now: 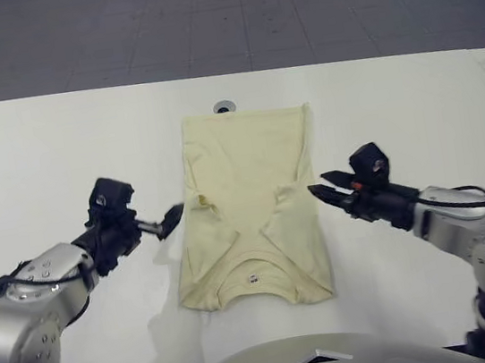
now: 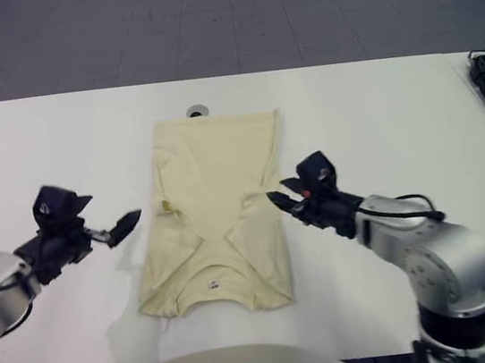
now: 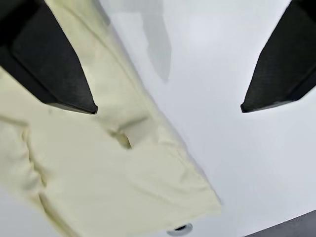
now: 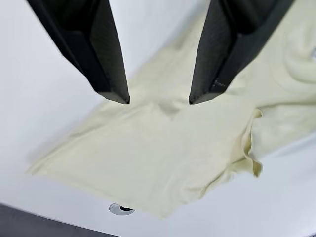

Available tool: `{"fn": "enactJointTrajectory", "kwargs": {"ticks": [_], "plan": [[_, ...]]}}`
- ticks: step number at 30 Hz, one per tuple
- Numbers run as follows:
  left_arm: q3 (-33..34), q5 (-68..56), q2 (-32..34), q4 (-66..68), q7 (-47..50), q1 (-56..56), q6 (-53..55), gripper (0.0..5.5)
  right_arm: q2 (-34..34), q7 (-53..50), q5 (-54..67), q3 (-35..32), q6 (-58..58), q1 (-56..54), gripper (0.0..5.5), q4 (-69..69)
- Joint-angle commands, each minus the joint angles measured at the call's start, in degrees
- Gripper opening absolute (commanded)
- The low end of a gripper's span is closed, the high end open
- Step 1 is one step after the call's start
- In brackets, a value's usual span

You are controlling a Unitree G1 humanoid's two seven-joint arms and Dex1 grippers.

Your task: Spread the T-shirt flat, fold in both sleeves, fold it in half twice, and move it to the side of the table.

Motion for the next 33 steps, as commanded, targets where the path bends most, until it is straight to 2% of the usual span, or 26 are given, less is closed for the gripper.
{"fn": "enactJointTrajectory", "kwargs": {"ticks": [1, 5, 7, 13, 16, 18, 28, 33], "plan": [[1.1, 12.5, 10.6, 0.2, -18.2, 19.8, -23.3, 5.4, -22.3, 21.7, -9.3, 1.5, -19.3, 18.1, 2.81, -2.6], [6.1, 21.3, 15.0, 8.1, -33.4, 32.2, -42.6, 5.4, -28.5, 33.4, -14.4, -2.0, -31.6, 29.7, 3.59, -0.7], [6.1, 24.9, 15.6, 11.6, -38.1, 36.0, -52.2, 5.4, -29.5, 34.9, -18.4, -0.3, -38.4, 32.1, 3.88, 0.8], [-4.3, 38.4, 12.1, 16.7, -31.7, 31.1, -65.7, 5.4, -25.8, 28.6, -34.3, 10.6, -57.0, 28.2, 4.93, 8.0], [-9.6, 45.2, 10.8, 19.0, -28.4, 28.3, -70.0, 5.4, -23.6, 26.5, -38.5, 14.7, -61.1, 27.1, 5.39, 9.9], [-12.1, 48.2, 9.5, 20.2, -26.5, 26.9, -70.4, 5.2, -22.3, 25.8, -40.3, 16.9, -63.0, 25.7, 5.4, 11.3], [-17.5, 54.9, 10.2, 23.2, -25.4, 24.7, -71.2, 3.32, -16.8, 22.6, -45.0, 23.1, -66.4, 20.7, 3.7, 14.5], [-20.0, 56.4, 9.1, 23.3, -24.8, 23.8, -70.4, 2.1, -16.1, 21.9, -45.9, 23.6, -68.2, 19.5, 2.63, 16.4]]}}
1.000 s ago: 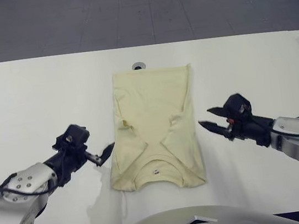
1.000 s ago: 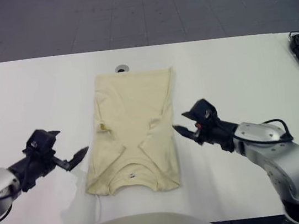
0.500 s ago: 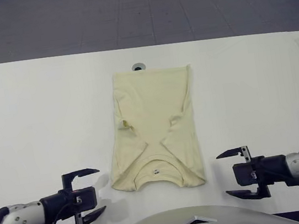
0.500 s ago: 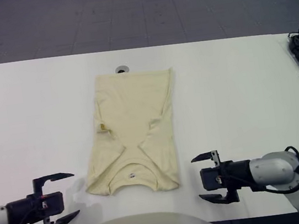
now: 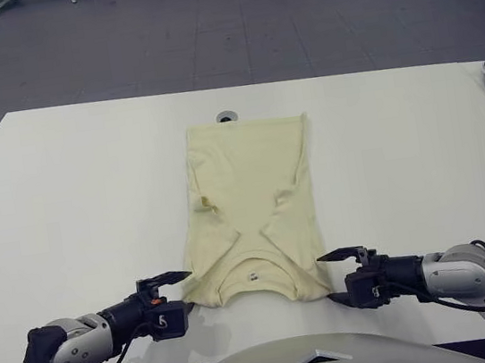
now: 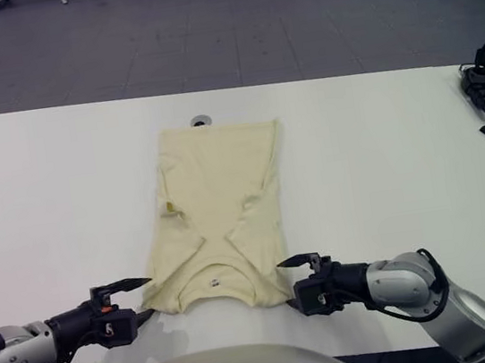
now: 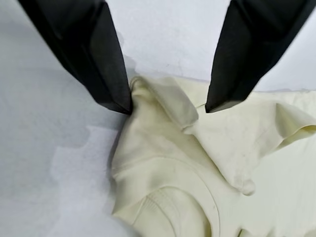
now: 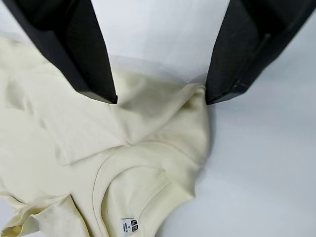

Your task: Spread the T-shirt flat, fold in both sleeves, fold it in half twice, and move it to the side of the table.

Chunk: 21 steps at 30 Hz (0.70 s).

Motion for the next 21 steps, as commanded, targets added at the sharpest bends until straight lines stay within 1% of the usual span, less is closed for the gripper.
{"fn": "enactJointTrajectory", "kwargs": {"ticks": [1, 7, 9, 10, 11, 15, 19, 21], "plan": [[-3.8, 4.8, -0.5, 3.8, -0.9, 0.7, 3.9, 1.92, 0.3, -0.3, -1.8, 0.7, -0.8, -0.8, 2.47, 2.4], [-5.2, 4.4, -1.2, 5.0, -0.2, -1.3, 5.0, 0.72, 0.4, -0.7, -1.2, 0.7, -4.8, -1.4, 1.39, 3.7], [-5.6, 3.9, -1.3, 5.0, -0.1, -1.8, 5.4, 0.4, 0.5, -0.4, -0.7, 0.7, -5.9, -1.8, 1.11, 4.0], [-5.8, 3.6, -1.3, 5.0, -0.1, -2.0, 5.7, 0.13, 0.5, -0.3, -0.4, 0.6, -6.2, -2.0, 0.85, 4.0], [-6.1, 3.3, -1.5, 4.7, -0.2, -2.2, 6.0, 0.01, 0.6, -0.2, -0.2, 0.5, -6.3, -2.2, 0.71, 4.1], [-7.3, 1.5, -2.5, 2.6, -0.9, -2.4, 8.1, 0.0, 0.7, 0.2, 0.7, 0.3, -6.3, -3.1, 0.04, 4.1], [-7.5, -3.0, -3.3, -1.5, -2.6, -2.5, 11.8, 0.0, 0.0, 1.0, 2.2, -1.1, -6.0, -3.7, 0.01, 4.4], [-7.7, -7.0, -3.3, -5.4, -4.4, -3.6, 15.0, 0.0, -1.9, 2.0, 2.9, -2.9, -6.9, -3.5, 0.01, 6.0]]}}
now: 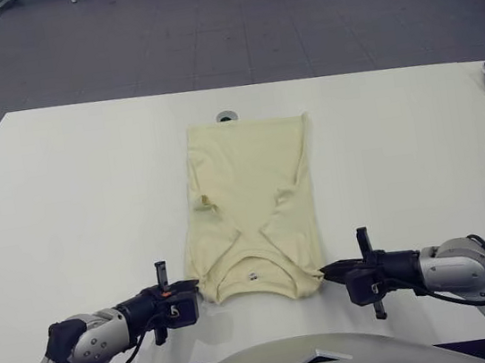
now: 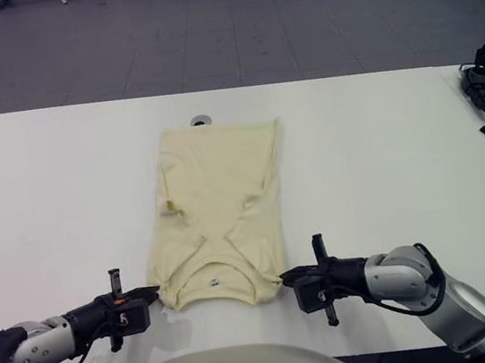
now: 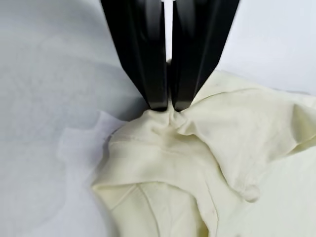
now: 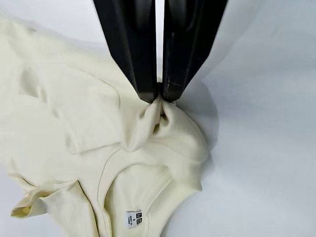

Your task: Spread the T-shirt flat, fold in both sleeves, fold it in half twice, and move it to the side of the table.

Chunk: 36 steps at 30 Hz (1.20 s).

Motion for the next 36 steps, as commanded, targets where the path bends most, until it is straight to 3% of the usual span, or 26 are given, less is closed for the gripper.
{"fn": "enactJointTrajectory", "kwargs": {"ticks": [1, 8, 16, 20, 25, 30, 36], "plan": [[-1.9, -6.1, 0.2, -5.4, -5.2, -0.5, 6.4, 0.0, -3.4, 2.2, 2.0, -3.7, -0.6, 0.0, 0.01, 2.7], [-2.5, -12.4, 3.7, -11.8, -11.9, -1.4, 11.6, 0.0, -12.3, 14.8, 15.5, -9.6, 10.0, 5.4, 0.01, -1.0], [-2.4, -18.6, 6.6, -13.4, -16.3, 0.4, 14.4, 0.0, -16.7, 21.1, 26.4, -12.2, 25.2, 6.6, 0.01, -8.4], [0.5, -26.1, 4.1, -11.4, -15.4, -8.3, 19.9, 0.0, -14.8, 22.2, 34.6, -12.7, 34.2, -5.8, 0.01, -5.5], [6.3, -42.0, 2.2, -3.8, -16.9, -28.8, 29.0, 0.0, -11.3, 22.7, 39.7, -12.0, 41.0, -27.0, 0.01, 4.1], [4.5, -44.8, 1.3, 8.3, -18.8, -44.9, 31.5, 0.0, -6.7, 24.5, 34.9, -6.1, 40.2, -42.7, 0.01, 16.3], [-1.0, -38.7, -2.9, 25.2, -20.0, -58.8, 27.1, 0.0, 1.9, 24.9, 26.3, -0.5, 33.3, -56.7, 0.01, 35.2]]}}
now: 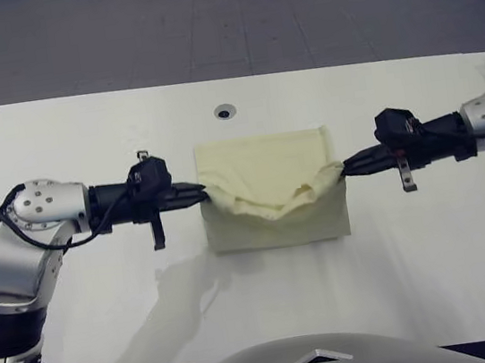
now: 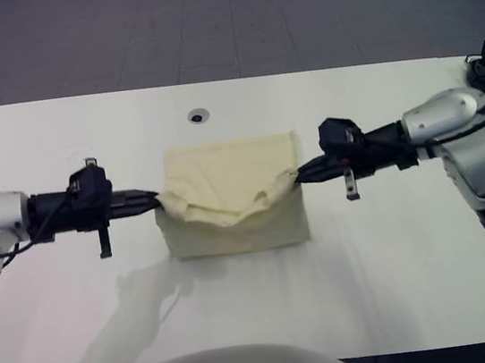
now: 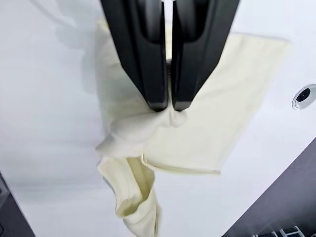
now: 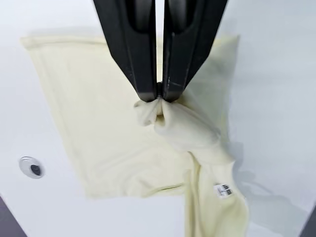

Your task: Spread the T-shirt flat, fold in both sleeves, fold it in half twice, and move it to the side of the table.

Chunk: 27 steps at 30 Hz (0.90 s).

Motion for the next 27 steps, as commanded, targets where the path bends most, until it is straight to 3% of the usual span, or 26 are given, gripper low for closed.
{"fn": "enactJointTrajectory", "kwargs": {"ticks": [1, 11, 17, 21, 27], "plan": [[-2.8, 3.6, -3.2, 9.8, -0.3, -8.0, -2.8, 0.0, 4.8, 0.3, -4.8, 2.3, -4.6, -7.8, 0.01, 10.8], [-7.8, 14.6, -17.0, 44.3, 4.2, -24.2, -15.1, 0.0, 17.2, -3.1, -15.2, 4.4, -17.4, -19.6, 0.01, 41.8], [-7.5, 20.3, -24.4, 63.0, 12.6, -28.4, -22.5, 0.0, 24.1, -11.6, -19.7, 3.0, -25.1, -21.4, 0.01, 58.6], [-3.8, 21.3, -26.9, 72.5, 23.8, -32.9, -22.3, 0.78, 26.8, -30.9, -23.0, 0.2, -28.1, -22.7, 0.57, 64.8], [-0.8, 22.2, -25.2, 68.9, 29.8, -33.1, -20.9, 1.81, 28.1, -36.5, -23.9, -1.3, -30.4, -17.9, 1.57, 56.4]]}}
